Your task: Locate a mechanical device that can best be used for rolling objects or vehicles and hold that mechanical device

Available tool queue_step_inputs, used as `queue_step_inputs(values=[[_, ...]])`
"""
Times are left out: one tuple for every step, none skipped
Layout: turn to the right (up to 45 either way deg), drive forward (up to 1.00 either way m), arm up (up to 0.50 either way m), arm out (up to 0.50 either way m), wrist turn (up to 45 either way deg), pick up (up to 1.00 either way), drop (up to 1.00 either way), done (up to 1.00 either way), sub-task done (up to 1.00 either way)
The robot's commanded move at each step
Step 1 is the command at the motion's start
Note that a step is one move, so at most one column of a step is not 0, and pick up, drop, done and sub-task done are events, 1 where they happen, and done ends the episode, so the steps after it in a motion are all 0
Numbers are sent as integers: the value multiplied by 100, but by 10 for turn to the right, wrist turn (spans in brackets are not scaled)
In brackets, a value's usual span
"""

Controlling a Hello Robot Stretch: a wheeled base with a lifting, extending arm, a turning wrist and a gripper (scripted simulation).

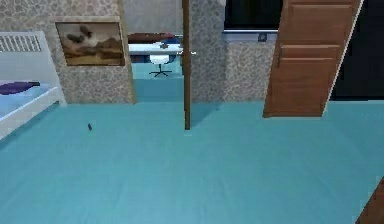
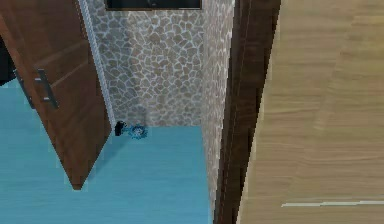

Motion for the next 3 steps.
queue_step_inputs(values=[[0,5,0,0,0,0,0,0,0],[450,0,0,0,0,0,0,0,0],[180,0,0,0,0,0,0,0,0]])
